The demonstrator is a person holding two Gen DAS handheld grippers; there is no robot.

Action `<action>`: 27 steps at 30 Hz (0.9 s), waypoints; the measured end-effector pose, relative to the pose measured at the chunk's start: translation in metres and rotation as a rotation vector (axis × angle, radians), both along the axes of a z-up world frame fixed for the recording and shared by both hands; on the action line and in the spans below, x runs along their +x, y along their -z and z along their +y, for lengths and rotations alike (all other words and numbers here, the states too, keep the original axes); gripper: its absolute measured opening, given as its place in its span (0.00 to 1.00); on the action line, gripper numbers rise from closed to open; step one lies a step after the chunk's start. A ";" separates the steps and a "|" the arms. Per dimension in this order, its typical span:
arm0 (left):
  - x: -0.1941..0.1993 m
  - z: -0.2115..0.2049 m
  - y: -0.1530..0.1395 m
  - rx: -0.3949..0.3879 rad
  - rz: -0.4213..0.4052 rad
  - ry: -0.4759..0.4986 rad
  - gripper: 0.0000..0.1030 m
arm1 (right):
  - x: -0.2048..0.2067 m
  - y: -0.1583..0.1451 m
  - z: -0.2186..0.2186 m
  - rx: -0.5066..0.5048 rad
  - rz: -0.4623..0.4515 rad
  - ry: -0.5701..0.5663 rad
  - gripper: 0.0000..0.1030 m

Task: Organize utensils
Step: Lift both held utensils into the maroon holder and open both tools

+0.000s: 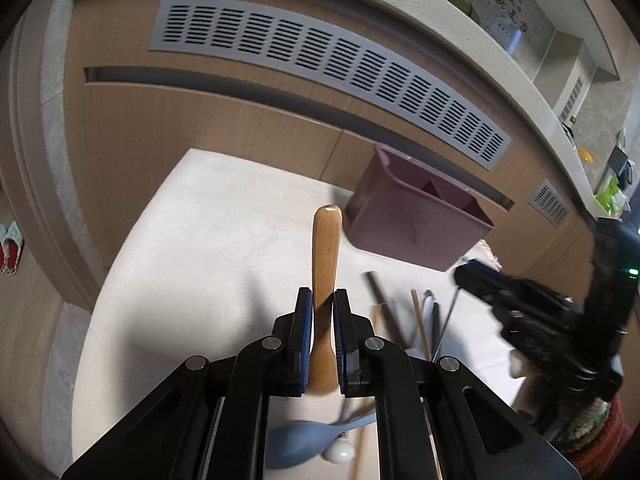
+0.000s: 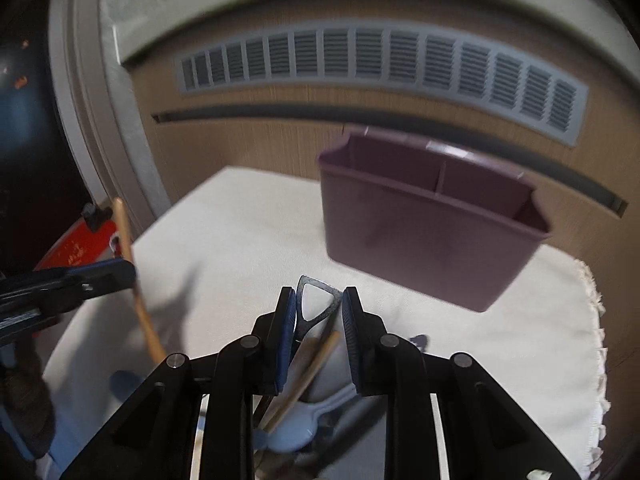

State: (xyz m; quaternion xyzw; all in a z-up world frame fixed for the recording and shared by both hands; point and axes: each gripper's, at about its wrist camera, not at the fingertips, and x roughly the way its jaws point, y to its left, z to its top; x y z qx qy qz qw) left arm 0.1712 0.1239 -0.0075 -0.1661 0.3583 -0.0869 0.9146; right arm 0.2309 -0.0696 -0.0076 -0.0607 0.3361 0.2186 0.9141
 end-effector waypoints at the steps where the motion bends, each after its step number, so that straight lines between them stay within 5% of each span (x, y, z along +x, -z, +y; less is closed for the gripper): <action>1: 0.000 -0.005 -0.003 0.005 -0.004 0.006 0.10 | -0.008 -0.009 -0.009 0.015 -0.031 0.004 0.21; 18: 0.002 -0.074 -0.067 0.077 -0.090 0.114 0.10 | -0.052 -0.073 -0.089 0.095 -0.219 0.094 0.21; 22: 0.020 -0.089 -0.117 0.093 -0.182 0.158 0.10 | -0.052 -0.098 -0.101 0.097 -0.272 0.118 0.21; 27: 0.058 -0.101 -0.189 0.106 -0.341 0.188 0.10 | -0.041 -0.176 -0.109 0.041 -0.473 0.147 0.21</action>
